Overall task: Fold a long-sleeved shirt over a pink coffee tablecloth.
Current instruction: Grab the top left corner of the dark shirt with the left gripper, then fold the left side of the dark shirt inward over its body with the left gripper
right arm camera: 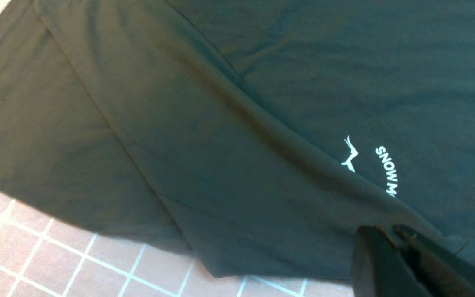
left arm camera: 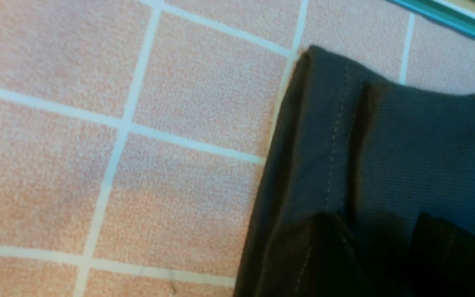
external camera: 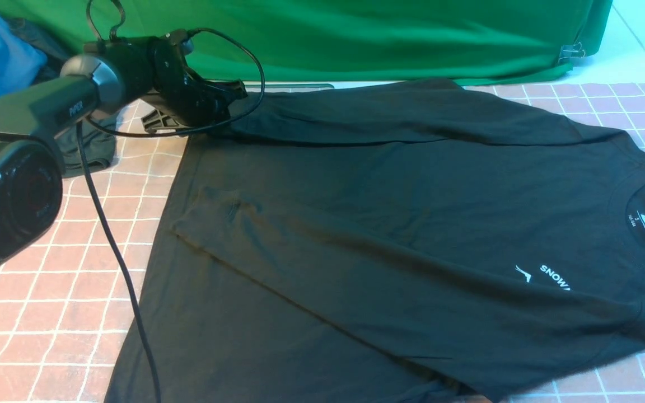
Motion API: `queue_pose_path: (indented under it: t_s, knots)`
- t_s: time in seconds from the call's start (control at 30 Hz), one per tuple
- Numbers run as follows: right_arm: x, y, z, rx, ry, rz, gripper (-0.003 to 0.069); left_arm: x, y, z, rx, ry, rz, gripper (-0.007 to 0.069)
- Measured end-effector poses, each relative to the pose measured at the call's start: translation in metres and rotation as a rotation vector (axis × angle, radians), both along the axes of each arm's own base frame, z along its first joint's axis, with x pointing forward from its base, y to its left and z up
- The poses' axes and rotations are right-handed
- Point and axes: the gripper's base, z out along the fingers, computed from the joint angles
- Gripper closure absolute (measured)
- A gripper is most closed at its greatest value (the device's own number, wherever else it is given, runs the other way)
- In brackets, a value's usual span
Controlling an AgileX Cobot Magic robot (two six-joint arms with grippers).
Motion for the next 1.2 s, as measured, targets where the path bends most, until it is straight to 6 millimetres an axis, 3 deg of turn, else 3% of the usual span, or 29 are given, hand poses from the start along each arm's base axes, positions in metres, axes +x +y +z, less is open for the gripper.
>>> queue_pose_path:
  t_s: [0.13, 0.2, 0.4, 0.53, 1.2]
  knots:
    - [0.000, 0.000, 0.000, 0.000, 0.000, 0.000, 0.0578, -0.001, 0.000, -0.001, 0.031, 0.006, -0.043, 0.0571]
    - [0.000, 0.000, 0.000, 0.000, 0.000, 0.000, 0.0575, -0.001, 0.000, 0.000, 0.044, 0.003, -0.059, 0.0598]
    - [0.000, 0.000, 0.000, 0.000, 0.000, 0.000, 0.0568, -0.003, 0.000, 0.014, 0.046, -0.011, -0.065, 0.0598]
    - [0.000, 0.000, 0.000, 0.000, 0.000, 0.000, 0.0568, -0.008, 0.000, 0.035, 0.042, -0.020, -0.069, 0.0597]
    - [0.000, 0.000, 0.000, -0.001, 0.000, 0.001, 0.0568, -0.055, 0.002, 0.110, 0.057, 0.159, -0.112, 0.0597]
